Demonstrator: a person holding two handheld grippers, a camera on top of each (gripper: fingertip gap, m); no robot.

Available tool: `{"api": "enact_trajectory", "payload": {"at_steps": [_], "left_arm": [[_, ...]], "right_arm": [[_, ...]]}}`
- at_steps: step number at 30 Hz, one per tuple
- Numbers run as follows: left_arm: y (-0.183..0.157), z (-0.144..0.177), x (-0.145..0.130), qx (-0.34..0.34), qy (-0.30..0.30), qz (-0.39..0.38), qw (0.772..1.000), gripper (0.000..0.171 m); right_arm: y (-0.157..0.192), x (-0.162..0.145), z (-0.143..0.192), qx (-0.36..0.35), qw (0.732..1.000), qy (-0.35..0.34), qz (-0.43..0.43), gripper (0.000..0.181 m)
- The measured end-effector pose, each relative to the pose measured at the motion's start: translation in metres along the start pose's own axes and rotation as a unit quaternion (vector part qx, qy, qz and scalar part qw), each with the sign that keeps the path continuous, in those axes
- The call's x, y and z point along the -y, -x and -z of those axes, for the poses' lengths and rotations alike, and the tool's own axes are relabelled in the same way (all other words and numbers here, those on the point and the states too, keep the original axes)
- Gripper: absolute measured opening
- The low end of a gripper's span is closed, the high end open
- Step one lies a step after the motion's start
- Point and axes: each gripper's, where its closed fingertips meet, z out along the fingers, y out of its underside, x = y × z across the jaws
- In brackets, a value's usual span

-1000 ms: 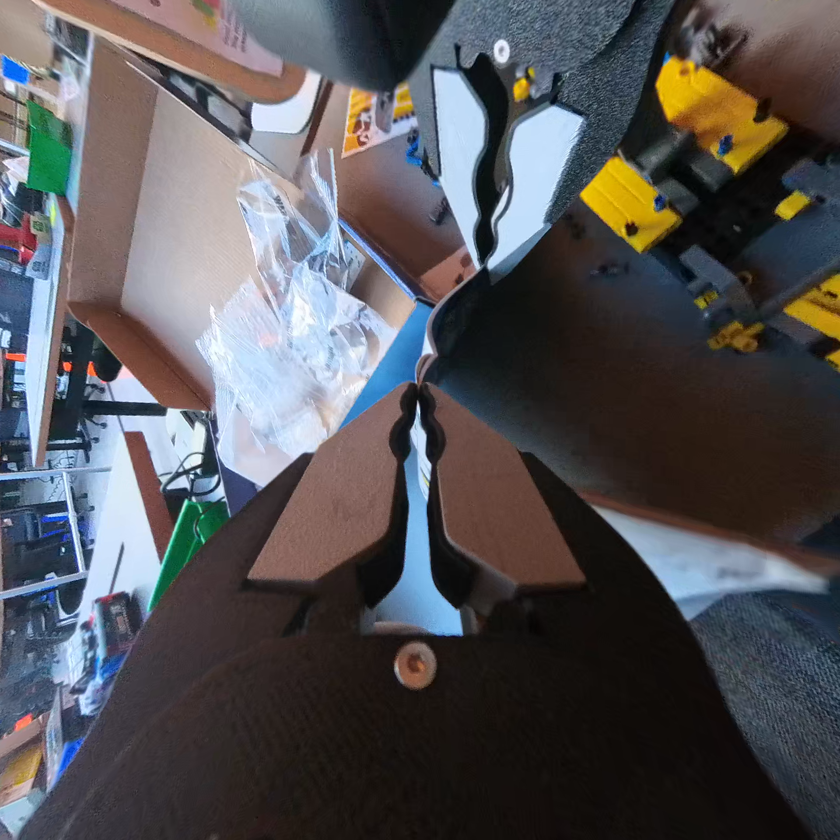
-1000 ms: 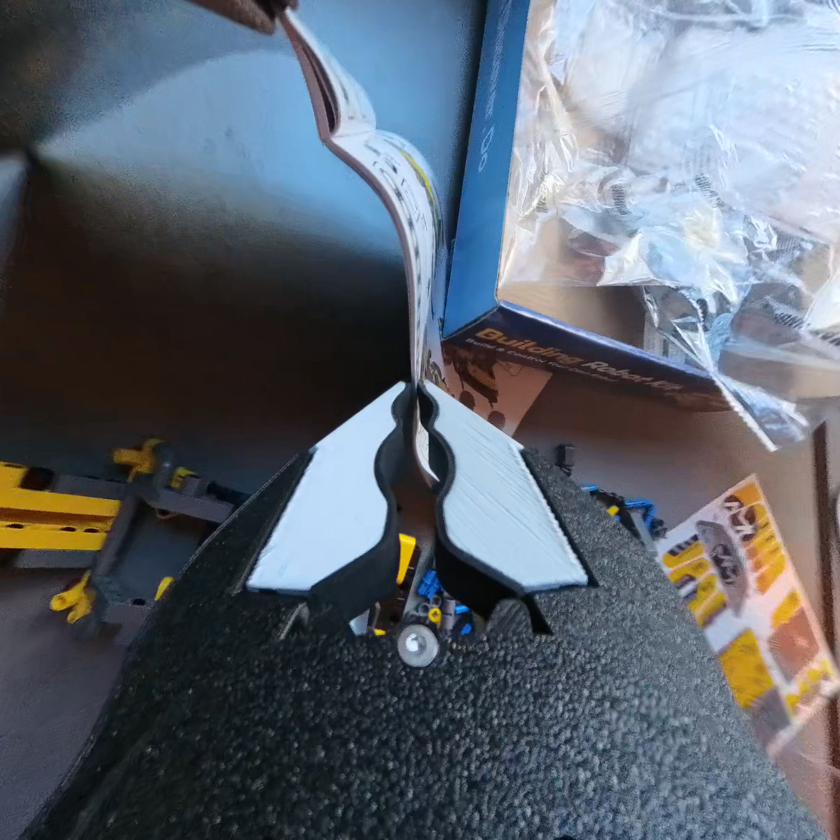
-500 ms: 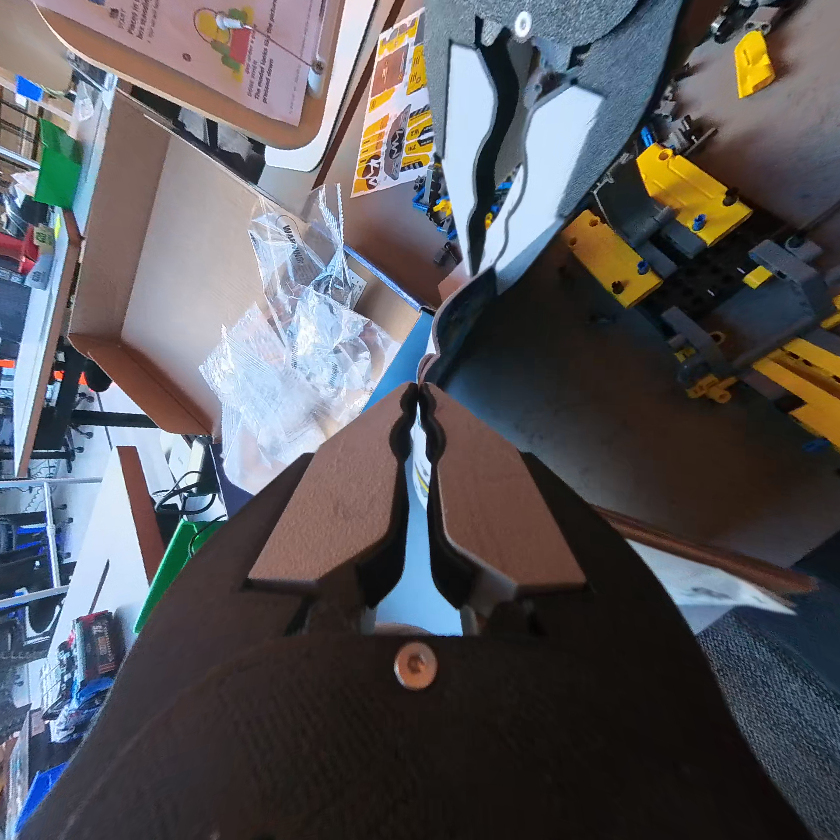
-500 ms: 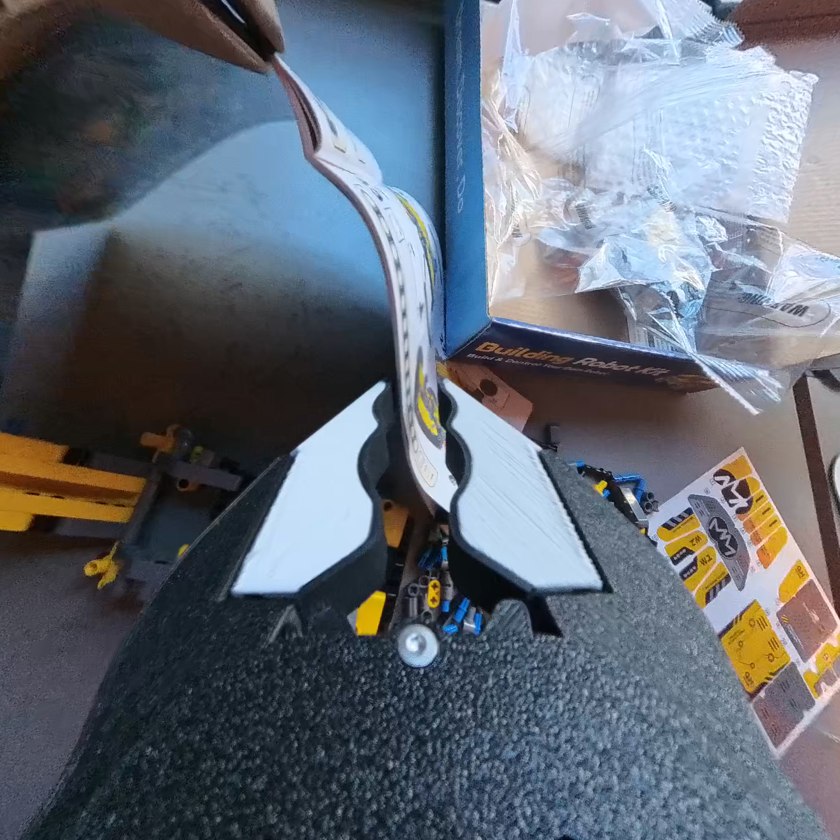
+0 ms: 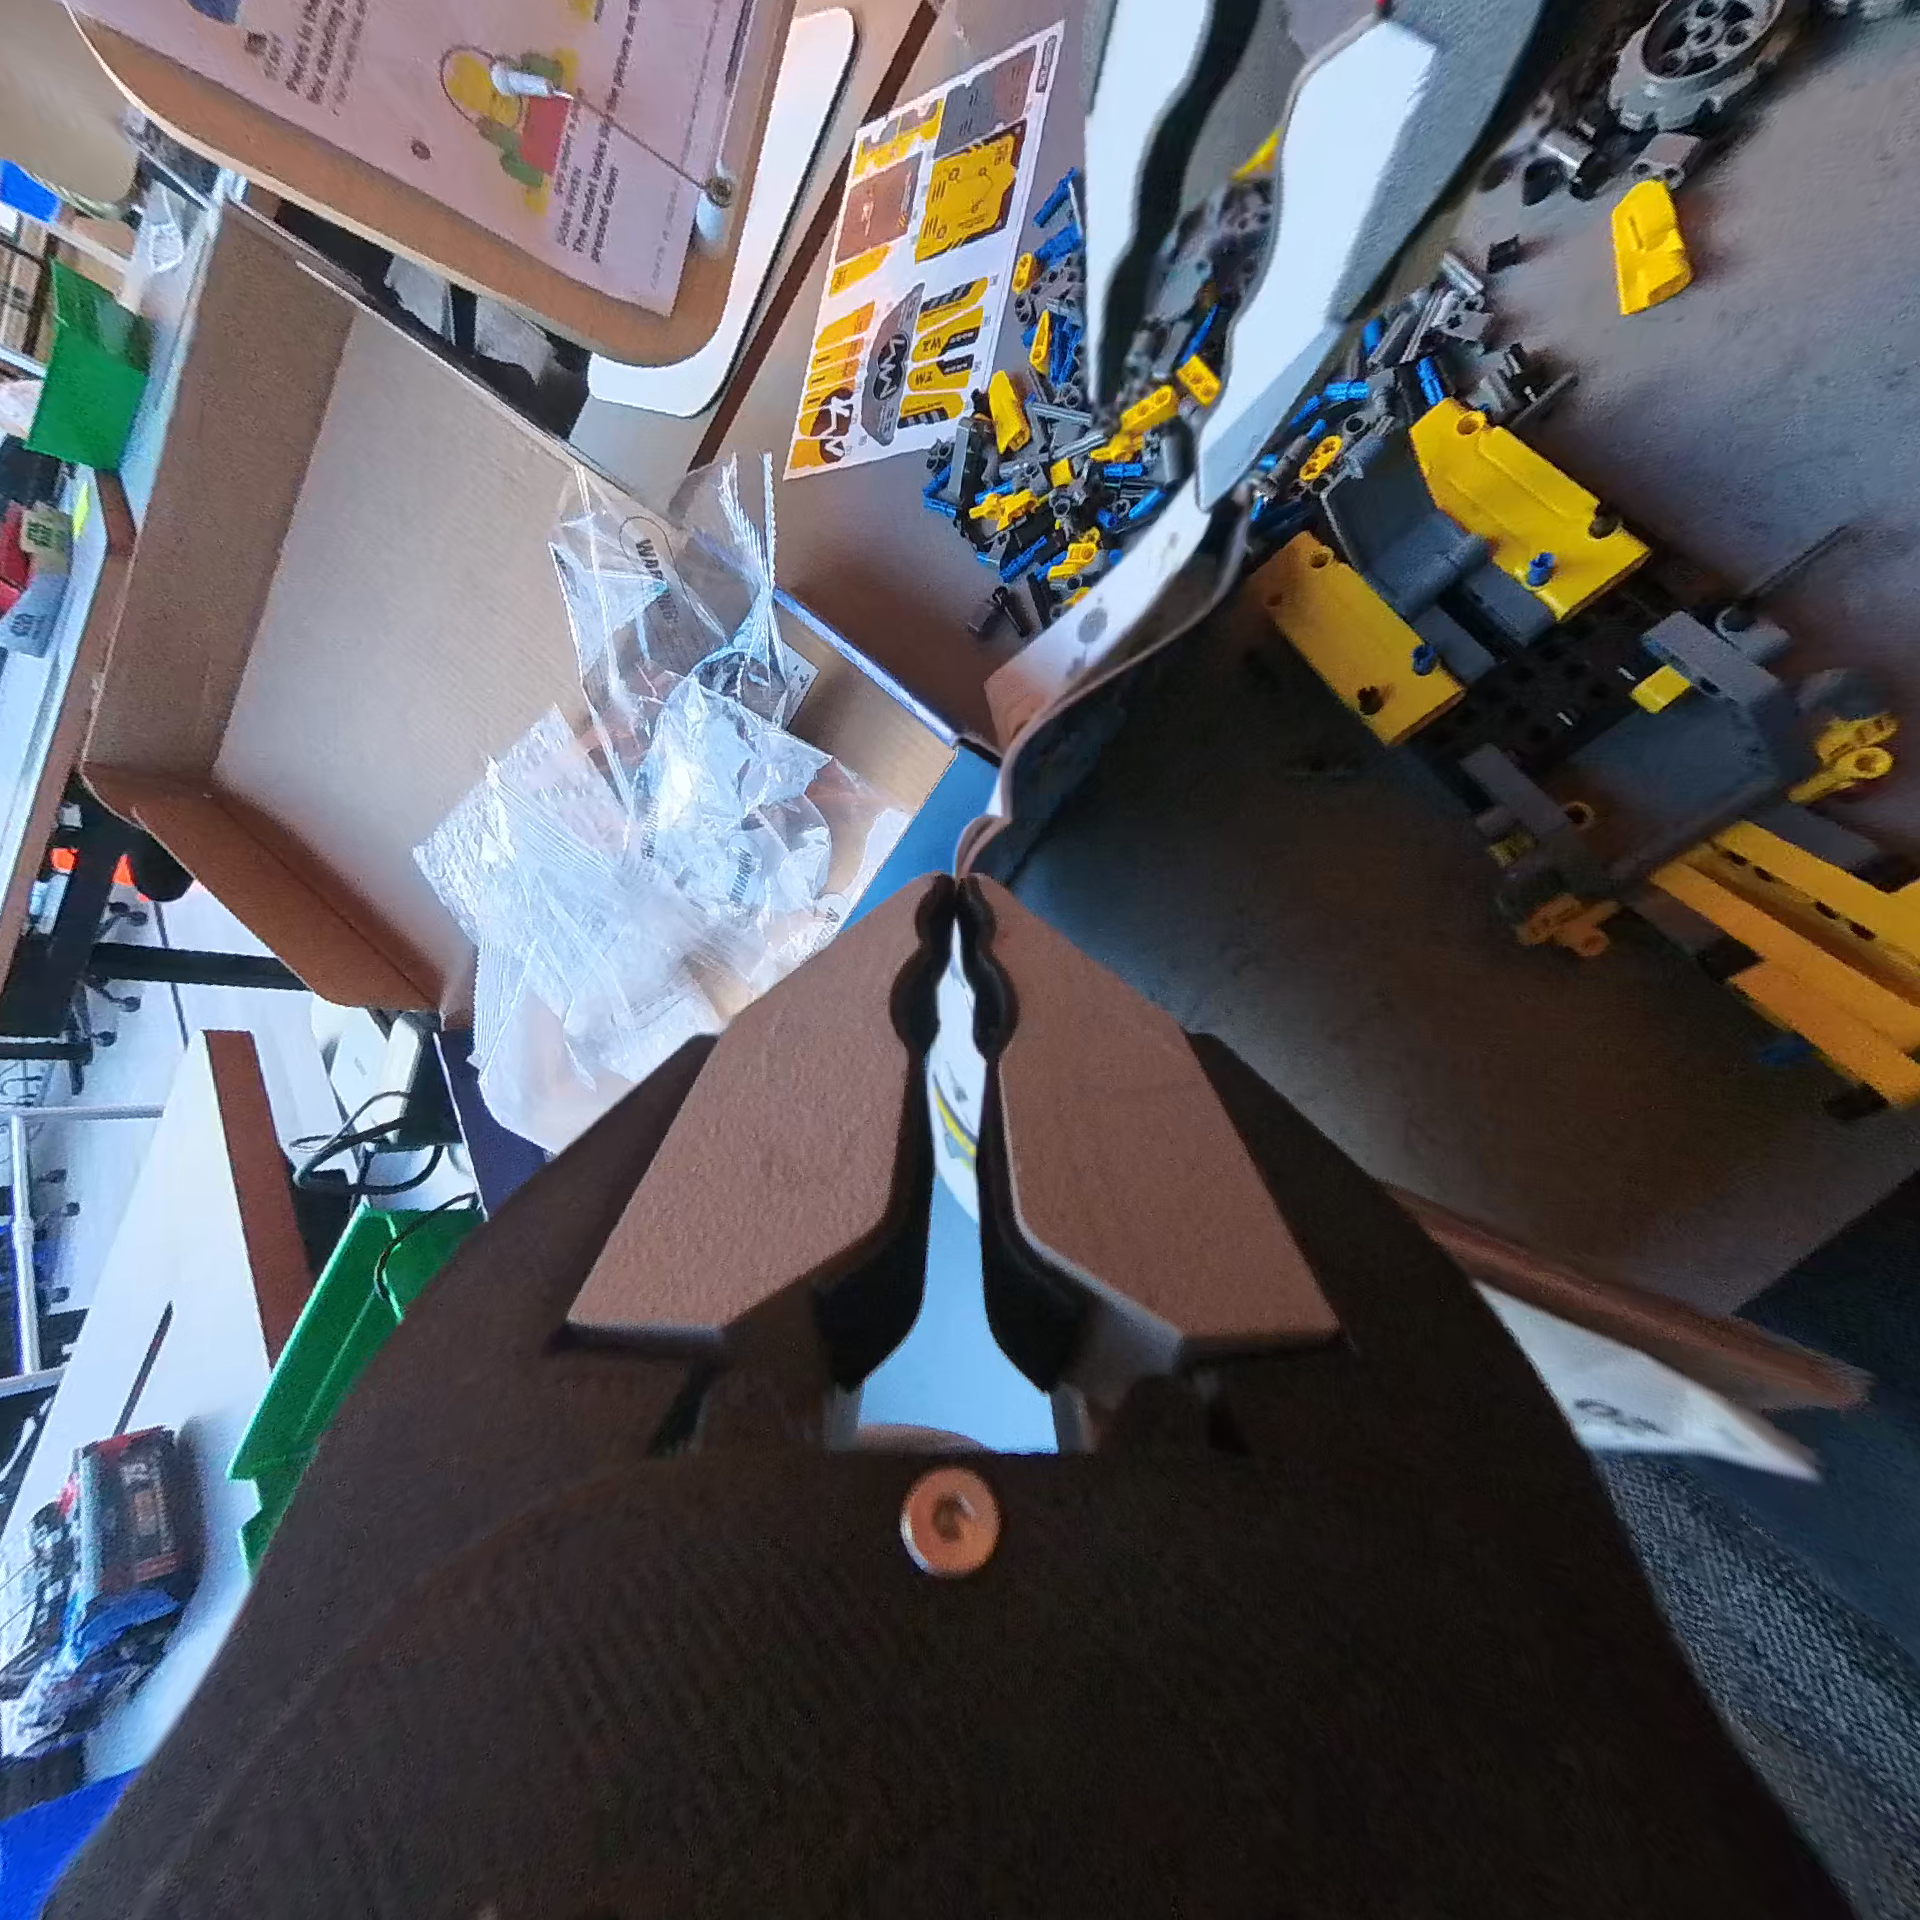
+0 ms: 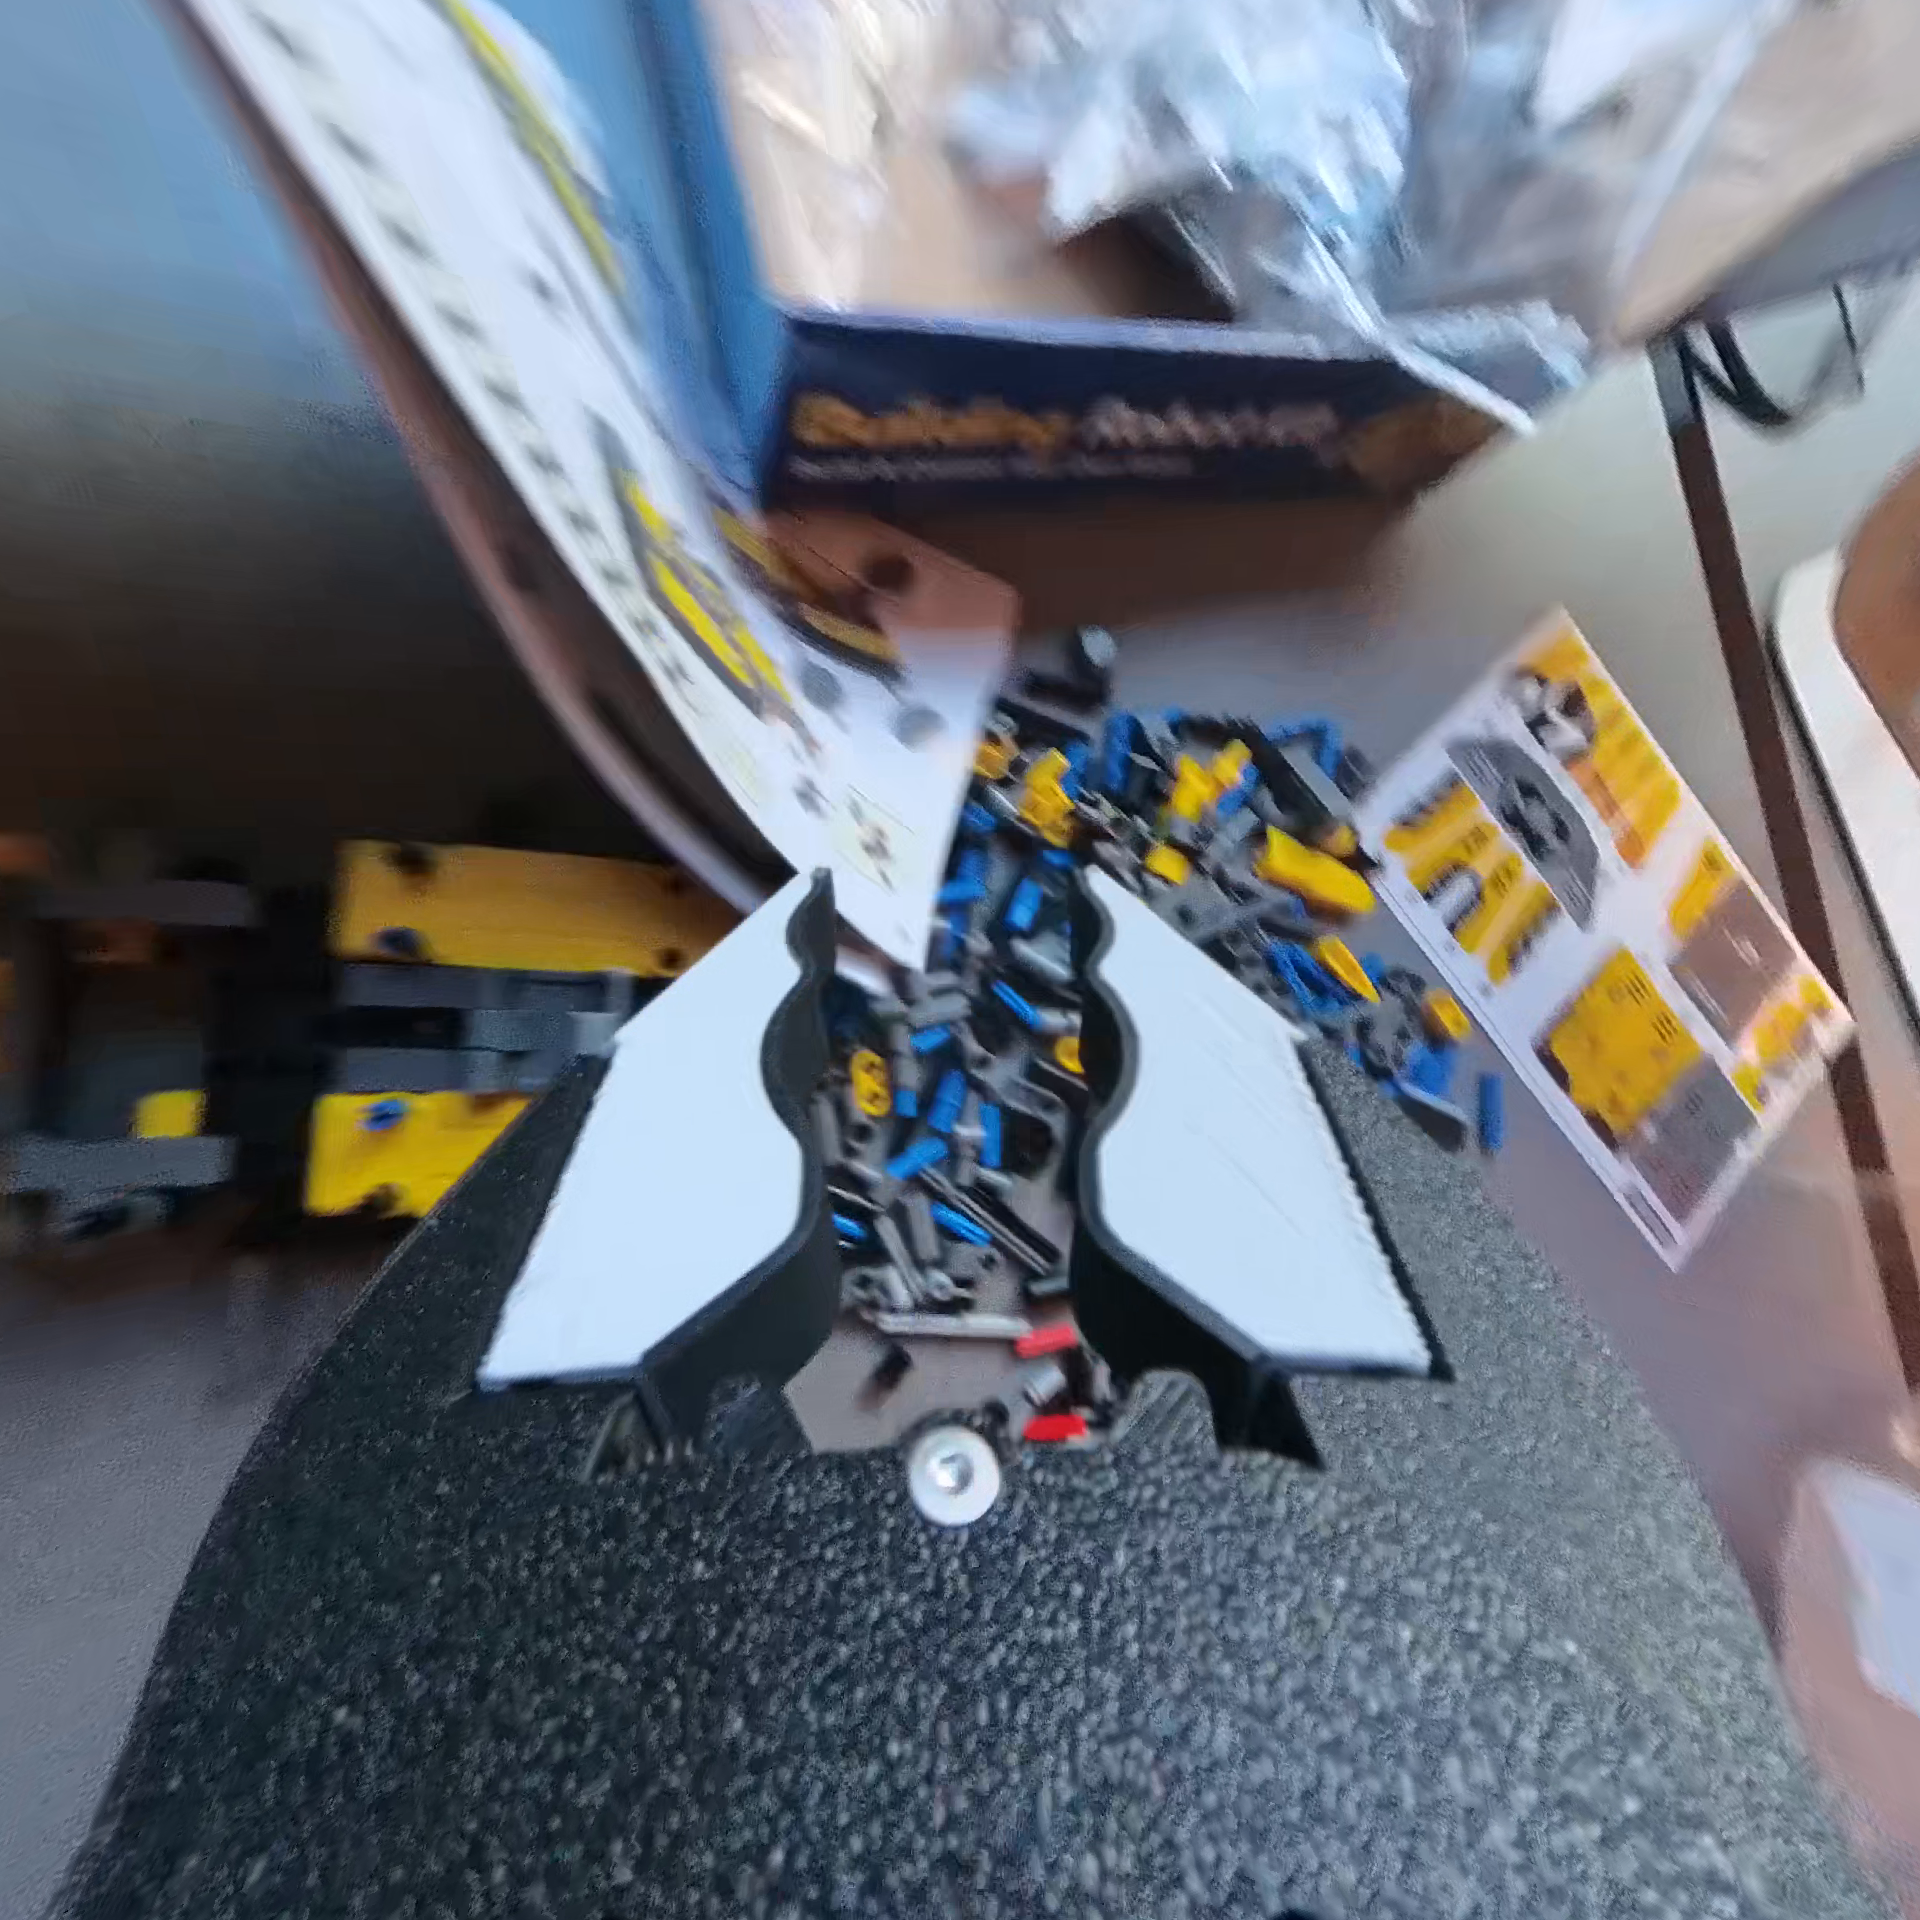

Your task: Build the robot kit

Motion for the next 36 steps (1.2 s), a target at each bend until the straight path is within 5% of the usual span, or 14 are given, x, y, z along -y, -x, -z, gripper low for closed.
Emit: {"api": "enact_trajectory", "payload": {"at_steps": [2,9,14,21,24,27,32,36], "left_arm": [[0.000,0.000,-0.001,0.007,0.006,-0.008,1.000,0.000],[0.000,0.000,-0.003,0.002,0.007,-0.001,1.000,0.000],[-0.003,0.001,-0.001,0.002,0.008,-0.011,1.000,0.000],[0.006,0.006,-0.001,0.014,0.009,-0.020,1.000,0.000],[0.009,0.010,0.013,0.016,0.008,-0.037,0.999,0.000],[0.012,0.016,0.025,0.022,0.007,-0.046,0.999,0.000],[0.012,0.027,0.033,0.026,0.001,-0.045,0.999,0.000],[0.010,0.026,0.036,0.026,0.001,-0.046,0.999,0.000]], "right_arm": [[-0.013,-0.010,-0.002,-0.036,0.999,0.024,-0.001,0.042],[0.015,0.009,0.012,0.042,0.997,-0.052,-0.025,0.043],[0.001,-0.004,0.002,-0.011,1.000,-0.006,-0.003,0.039],[0.048,0.052,0.040,0.103,0.986,-0.132,0.010,0.052],[0.054,0.071,0.038,0.084,0.987,-0.126,0.058,0.043],[0.052,0.077,0.033,0.074,0.986,-0.115,0.090,0.000],[0.049,0.084,0.049,0.100,0.983,-0.147,0.051,0.002],[0.043,0.082,0.053,0.056,0.984,-0.153,0.078,0.001]]}}
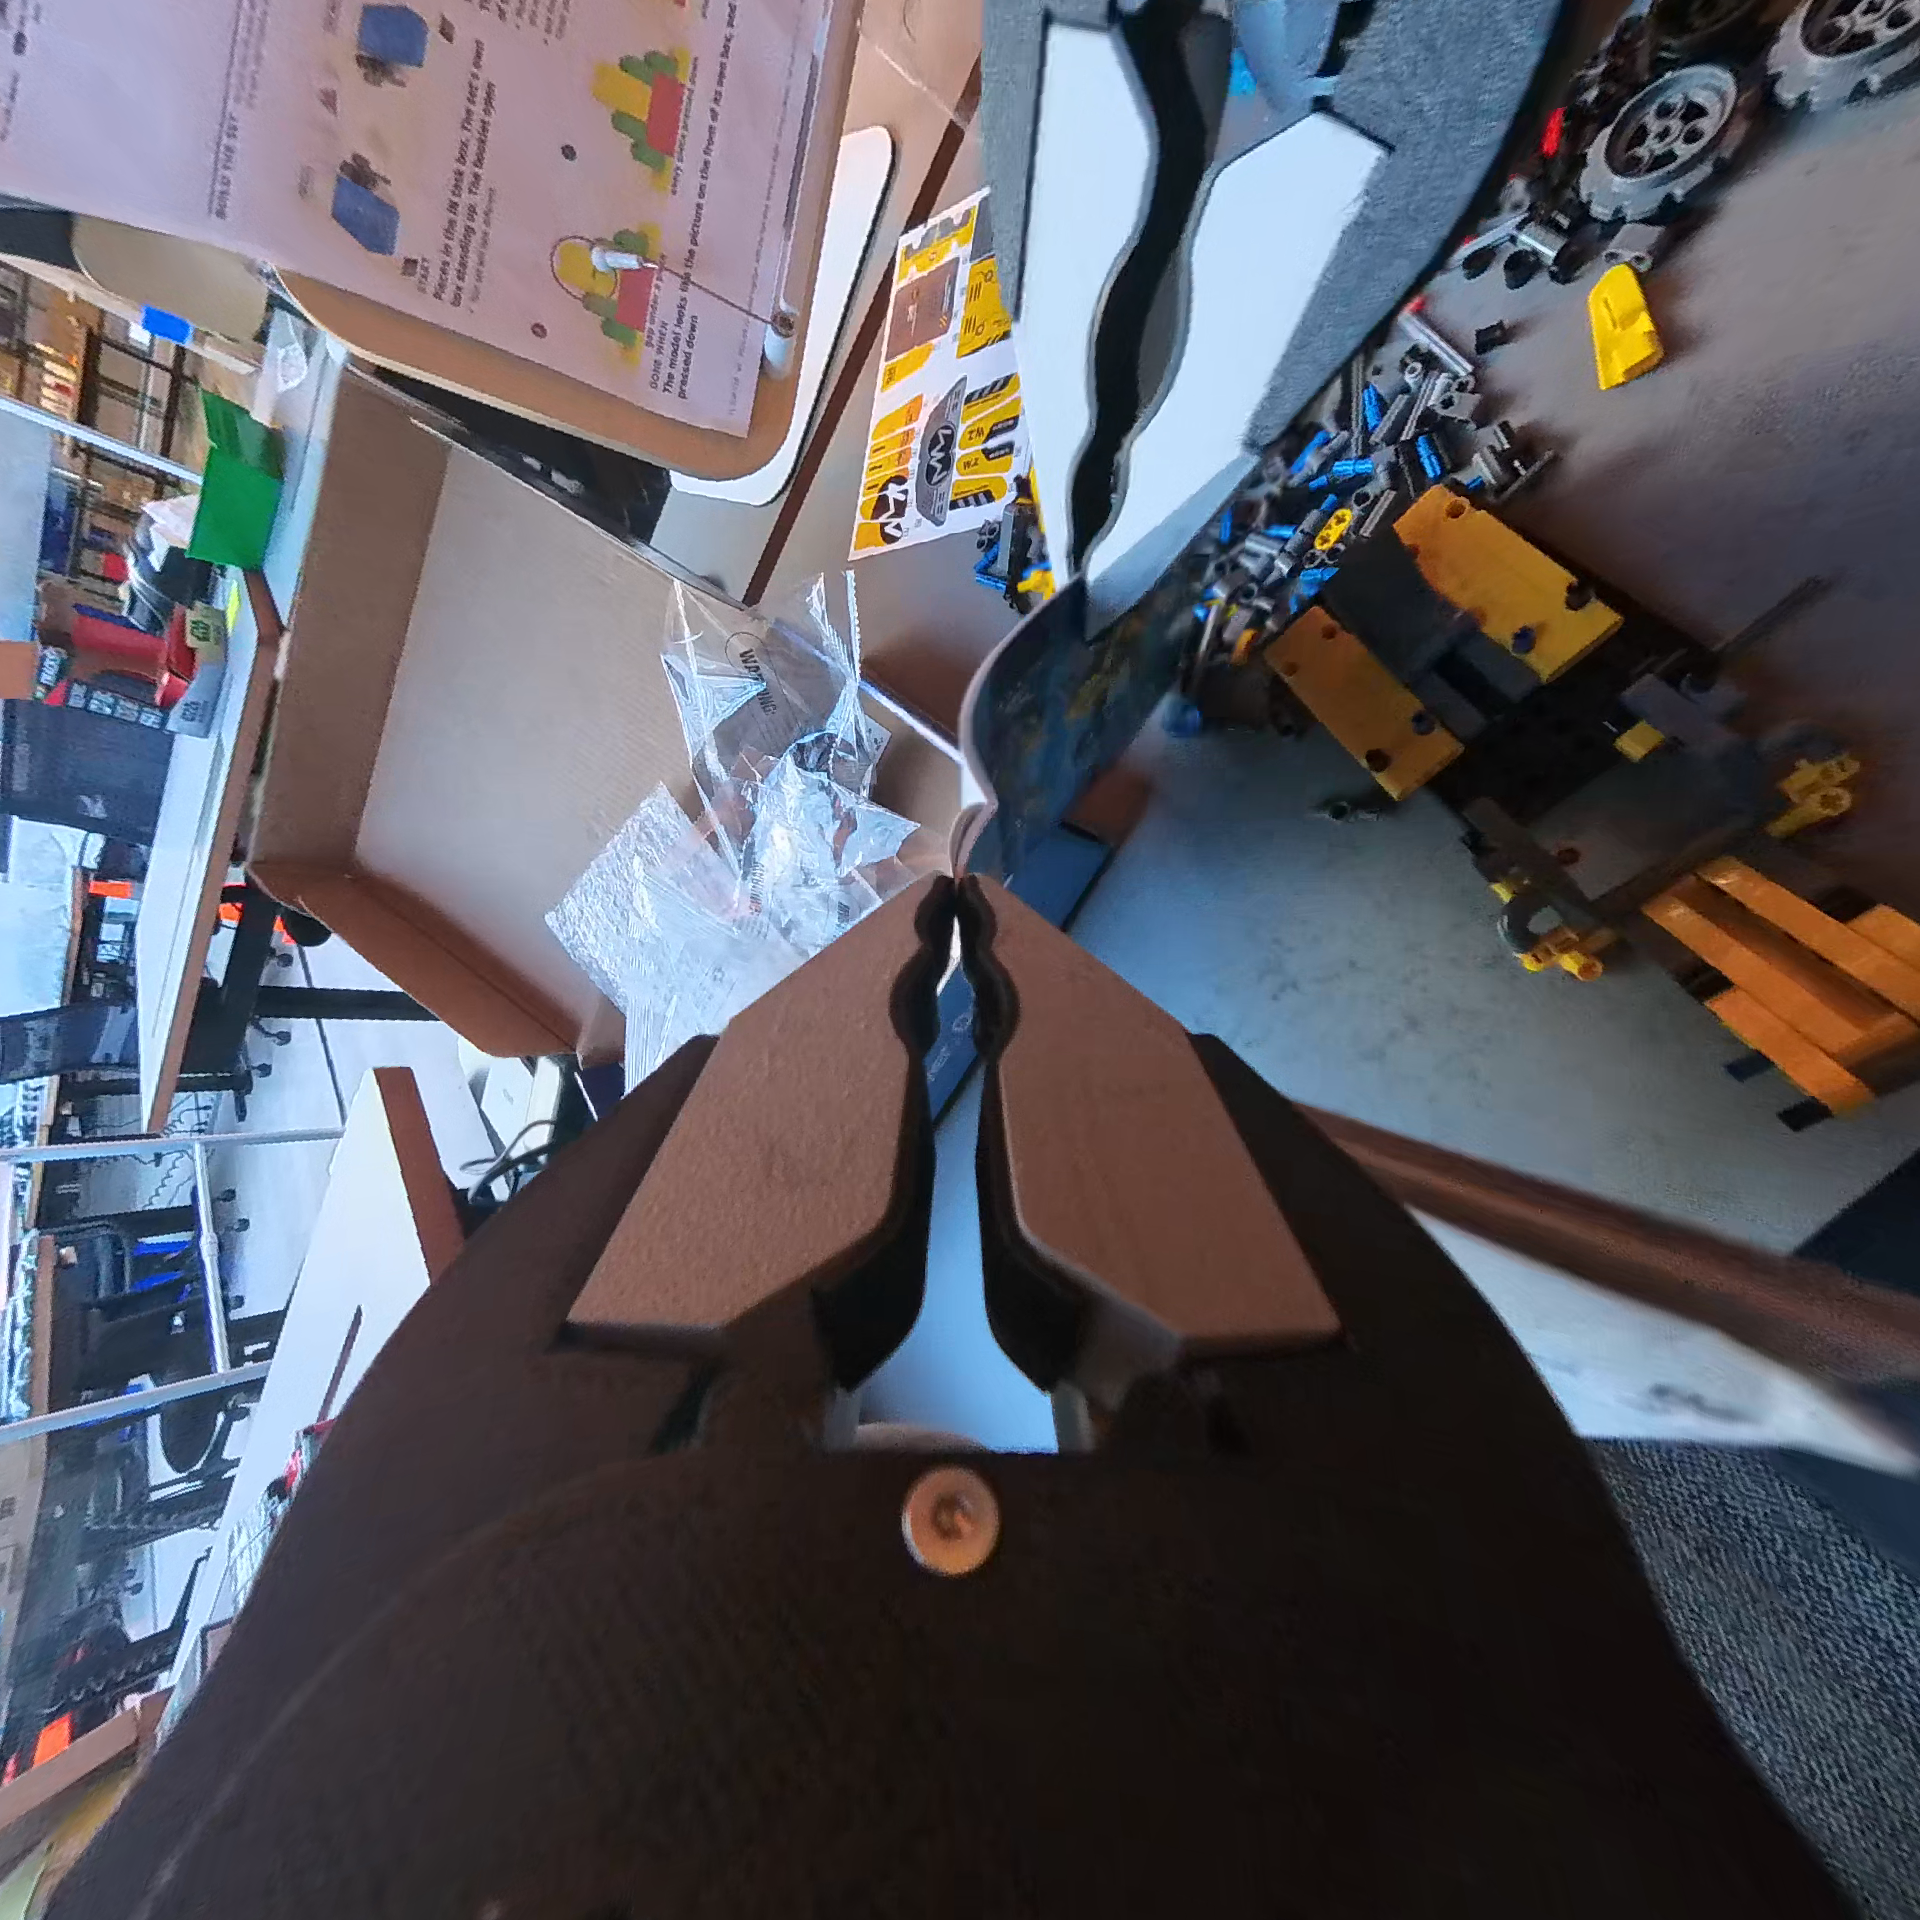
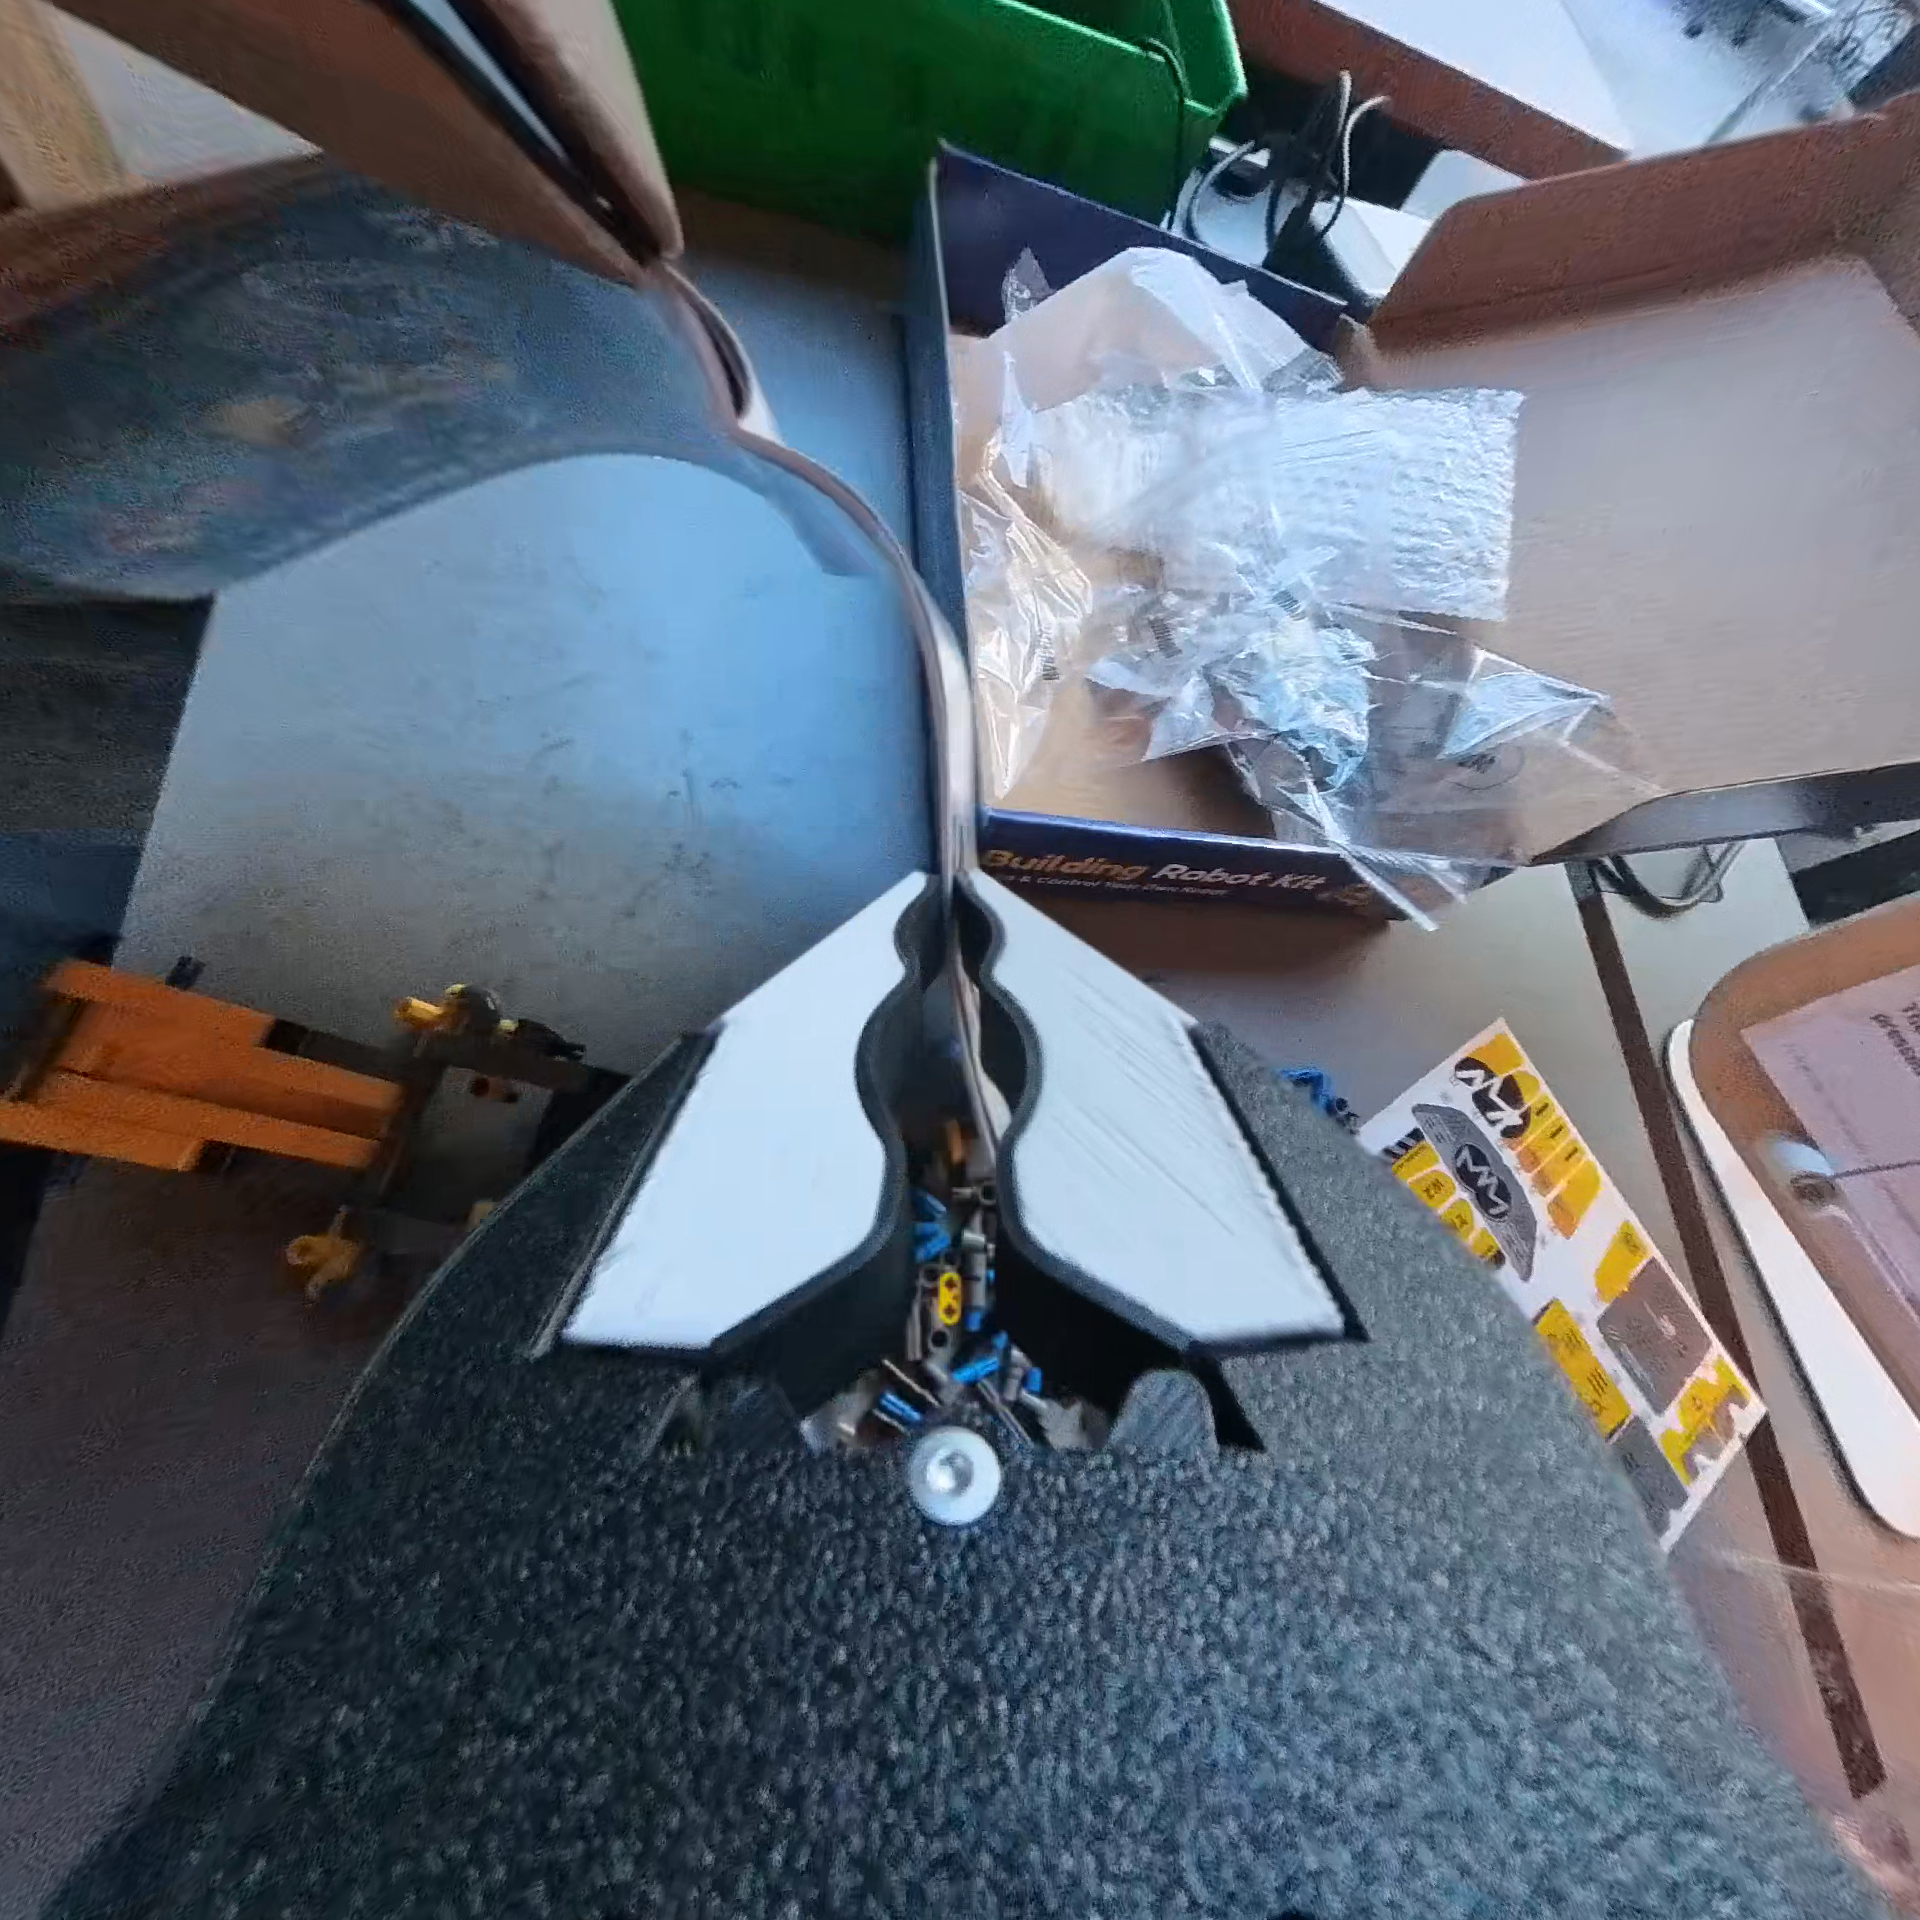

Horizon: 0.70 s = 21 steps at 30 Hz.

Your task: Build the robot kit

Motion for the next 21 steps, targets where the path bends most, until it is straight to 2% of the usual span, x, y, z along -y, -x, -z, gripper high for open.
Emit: {"api": "enact_trajectory", "payload": {"at_steps": [3,4,8,12,17,21], "left_arm": [[0.001,0.001,0.008,0.004,-0.006,-0.001,1.000,0.000],[0.002,0.002,0.010,0.009,-0.006,-0.006,1.000,0.000],[0.006,0.011,0.010,0.024,-0.008,-0.014,1.000,0.000],[0.010,0.021,-0.002,0.027,-0.008,-0.007,1.000,0.000],[0.010,0.037,-0.027,0.038,-0.008,-0.004,0.999,0.000],[0.010,0.044,-0.043,0.043,-0.014,0.012,0.999,0.000]], "right_arm": [[0.000,-0.015,-0.003,-0.004,0.999,0.042,-0.004,0.023],[-0.002,-0.016,-0.002,-0.013,0.999,0.041,-0.004,0.023],[0.000,-0.017,0.007,-0.025,0.999,0.021,-0.008,0.020],[0.003,-0.020,0.012,-0.067,0.997,0.020,0.019,0.003],[0.009,0.005,0.021,-0.117,0.989,0.009,0.089,0.000],[0.010,0.017,0.014,-0.117,0.986,0.022,0.115,0.001]]}}
